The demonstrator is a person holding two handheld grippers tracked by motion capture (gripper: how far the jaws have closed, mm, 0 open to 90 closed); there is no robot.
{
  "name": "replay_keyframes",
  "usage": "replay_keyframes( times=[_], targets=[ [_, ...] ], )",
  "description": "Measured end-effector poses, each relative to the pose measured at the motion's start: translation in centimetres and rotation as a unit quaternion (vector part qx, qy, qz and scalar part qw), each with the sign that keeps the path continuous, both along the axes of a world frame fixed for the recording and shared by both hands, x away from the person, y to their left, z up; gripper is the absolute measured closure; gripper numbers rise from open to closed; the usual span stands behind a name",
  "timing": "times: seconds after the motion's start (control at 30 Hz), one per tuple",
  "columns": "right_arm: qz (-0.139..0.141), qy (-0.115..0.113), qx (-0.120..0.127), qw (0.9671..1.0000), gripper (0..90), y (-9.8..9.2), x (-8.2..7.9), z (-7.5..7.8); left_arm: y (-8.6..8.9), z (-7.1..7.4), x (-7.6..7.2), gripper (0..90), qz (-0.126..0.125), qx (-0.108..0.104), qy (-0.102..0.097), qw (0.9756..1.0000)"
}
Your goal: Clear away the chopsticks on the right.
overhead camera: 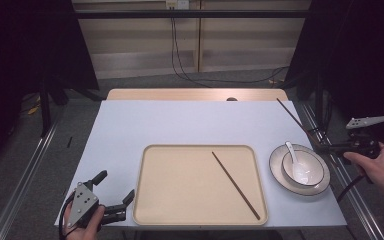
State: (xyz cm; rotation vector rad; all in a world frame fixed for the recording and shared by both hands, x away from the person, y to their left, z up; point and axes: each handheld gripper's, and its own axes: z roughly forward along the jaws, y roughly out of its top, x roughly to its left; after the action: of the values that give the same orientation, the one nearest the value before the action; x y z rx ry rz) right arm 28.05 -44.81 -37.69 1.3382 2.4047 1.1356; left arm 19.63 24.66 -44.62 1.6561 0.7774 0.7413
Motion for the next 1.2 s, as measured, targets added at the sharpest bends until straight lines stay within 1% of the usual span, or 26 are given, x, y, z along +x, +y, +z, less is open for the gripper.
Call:
replay_keyframes(
  times=[0.1,0.17,0.2,0.23,0.27,0.33,0.4,0.47,0.57,0.6,0.63,0.67,0.7,0.73,0.77,0.8,0.83,0.9,0.93,1.0,1.03,1.07,1.13,1.17,1.2],
  targets=[
    [-0.011,0.004,0.010,0.9999,84.9,1.1,-1.0,0.1,0.0,0.0,0.0,0.8,0.000,0.000,0.000,1.0000],
    [-0.012,0.007,0.026,0.9996,84.9,1.8,-1.6,0.0,0.0,0.0,0.0,0.8,0.000,0.000,0.000,1.0000],
    [-0.010,0.005,0.030,0.9995,84.9,2.1,-1.8,0.0,0.0,0.0,0.0,0.8,0.000,0.000,0.000,1.0000],
    [-0.008,0.008,0.035,0.9993,84.9,2.5,-2.2,0.1,0.0,0.0,0.0,0.8,0.000,0.000,0.000,1.0000],
    [-0.009,0.005,0.042,0.9991,84.9,3.0,-2.5,0.0,0.0,0.0,0.0,0.8,0.000,0.000,0.000,1.0000],
    [-0.014,0.013,0.059,0.9981,84.9,3.8,-3.1,0.0,0.0,0.0,0.0,0.8,0.002,0.003,-0.001,1.0000],
    [-0.023,0.016,0.065,0.9975,85.0,4.7,-3.5,-0.1,0.0,0.0,0.0,0.8,0.000,0.003,-0.001,1.0000],
    [-0.030,0.023,0.079,0.9961,85.0,5.4,-4.0,-0.4,0.0,0.0,0.0,0.8,-0.001,0.000,-0.001,1.0000],
    [-0.037,0.030,0.100,0.9939,85.0,6.5,-4.4,-0.9,0.0,0.0,0.0,0.8,-0.001,0.000,0.000,1.0000],
    [-0.036,0.036,0.110,0.9927,85.0,6.8,-4.6,-1.1,0.0,0.0,0.0,0.8,-0.001,0.003,-0.002,1.0000],
    [-0.041,0.032,0.118,0.9916,85.0,7.2,-4.8,-1.2,0.0,0.0,0.0,0.8,-0.003,0.001,-0.001,1.0000],
    [-0.037,0.038,0.122,0.9911,85.0,7.5,-4.9,-1.3,0.0,0.0,0.0,0.8,-0.003,0.001,-0.001,1.0000],
    [-0.043,0.041,0.130,0.9898,85.0,8.2,-5.1,-1.5,0.0,0.0,0.0,0.8,-0.003,0.002,-0.001,1.0000],
    [-0.043,0.041,0.130,0.9898,85.0,8.2,-5.1,-1.5,0.0,0.0,0.0,0.8,-0.003,0.001,-0.001,1.0000],
    [-0.040,0.043,0.134,0.9892,85.0,8.7,-5.2,-1.7,0.0,0.0,0.0,0.8,-0.003,0.000,-0.001,1.0000],
    [-0.044,0.039,0.138,0.9888,85.0,9.0,-5.4,-1.8,0.0,0.0,0.0,0.8,-0.003,0.001,-0.001,1.0000],
    [-0.041,0.044,0.144,0.9878,85.0,9.5,-5.5,-1.9,0.0,0.0,0.0,0.8,-0.003,0.000,-0.001,1.0000],
    [-0.045,0.045,0.156,0.9857,85.0,10.3,-5.7,-2.1,0.0,0.0,0.0,0.8,-0.003,0.001,-0.002,1.0000],
    [-0.041,0.050,0.158,0.9854,85.0,10.6,-5.7,-2.2,0.0,0.0,0.0,0.8,-0.003,0.000,-0.001,1.0000],
    [-0.045,0.056,0.166,0.9835,85.0,11.5,-5.7,-2.6,0.0,0.0,0.0,0.8,-0.003,-0.001,-0.001,1.0000],
    [-0.043,0.065,0.167,0.9830,84.9,11.9,-5.6,-2.8,0.0,0.0,0.0,0.8,-0.003,-0.001,-0.001,1.0000],
    [-0.048,0.065,0.164,0.9832,85.0,12.2,-5.6,-3.0,0.0,0.0,0.0,0.8,-0.004,-0.001,-0.001,1.0000],
    [-0.045,0.081,0.165,0.9819,84.9,13.0,-5.5,-3.5,0.0,0.0,0.0,0.8,-0.004,-0.001,0.000,1.0000],
    [-0.047,0.082,0.161,0.9824,84.9,13.3,-5.4,-3.7,0.0,0.0,0.0,0.8,-0.003,-0.002,0.000,1.0000],
    [-0.048,0.091,0.159,0.9819,85.0,13.8,-5.4,-4.0,0.0,0.0,0.0,0.8,-0.003,-0.002,0.000,1.0000]
  ],
)
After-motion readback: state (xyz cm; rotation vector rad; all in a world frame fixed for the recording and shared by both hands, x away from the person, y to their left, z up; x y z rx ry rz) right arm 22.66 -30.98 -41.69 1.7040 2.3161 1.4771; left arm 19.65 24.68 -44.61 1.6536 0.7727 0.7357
